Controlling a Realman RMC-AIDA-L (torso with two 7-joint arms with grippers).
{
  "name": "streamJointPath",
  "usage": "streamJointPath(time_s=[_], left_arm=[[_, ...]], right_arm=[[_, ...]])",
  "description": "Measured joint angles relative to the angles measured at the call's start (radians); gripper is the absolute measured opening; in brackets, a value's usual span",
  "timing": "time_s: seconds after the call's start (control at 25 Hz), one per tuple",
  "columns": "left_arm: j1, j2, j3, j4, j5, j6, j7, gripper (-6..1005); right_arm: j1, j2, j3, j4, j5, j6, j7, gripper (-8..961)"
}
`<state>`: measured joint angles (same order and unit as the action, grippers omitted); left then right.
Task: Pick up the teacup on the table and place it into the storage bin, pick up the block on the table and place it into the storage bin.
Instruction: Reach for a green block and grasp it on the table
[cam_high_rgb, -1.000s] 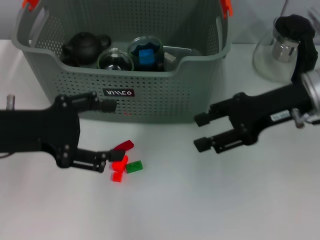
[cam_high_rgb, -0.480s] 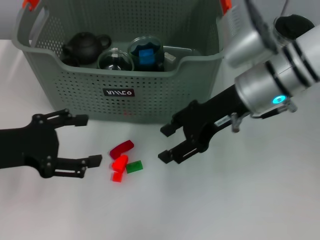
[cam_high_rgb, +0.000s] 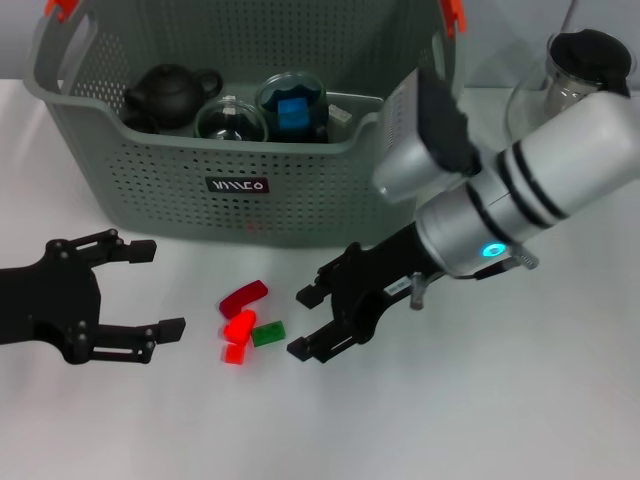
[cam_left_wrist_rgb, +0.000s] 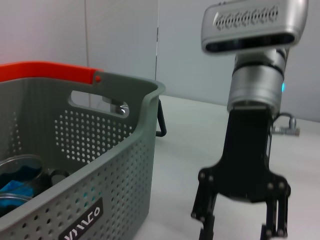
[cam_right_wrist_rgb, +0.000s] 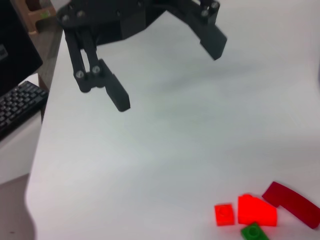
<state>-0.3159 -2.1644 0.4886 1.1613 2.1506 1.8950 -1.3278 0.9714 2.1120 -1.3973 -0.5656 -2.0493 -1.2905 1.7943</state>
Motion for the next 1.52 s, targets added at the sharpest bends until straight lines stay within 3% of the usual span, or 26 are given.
streamJointPath(time_s=[0.2,0.6,1.44,1.52], left_arm=[[-0.005,0.000,-0.001,0.000,0.000,0.000,0.005,968],[-0.008,0.000,-0.001,-0.008,-0.008,-0.011,0.006,968],[-0.008,0.000,-0.001,-0.022,-0.010,-0.018,0.021,967],[-0.008,0.000,-0.001,-0.021,-0.010,-0.018,0.021,967]], right_arm=[[-0.007,0.001,-0.176,0.023,0.118,0.145,0.000,717],[-0.027,0.008,-0.424,0.032,0.296,0.375,-0.011,685],[-0.041,0.013,-0.562,0.040,0.405,0.495,-0.004,617],[-0.042,0.013,-0.571,0.045,0.416,0.502,-0.002,483]])
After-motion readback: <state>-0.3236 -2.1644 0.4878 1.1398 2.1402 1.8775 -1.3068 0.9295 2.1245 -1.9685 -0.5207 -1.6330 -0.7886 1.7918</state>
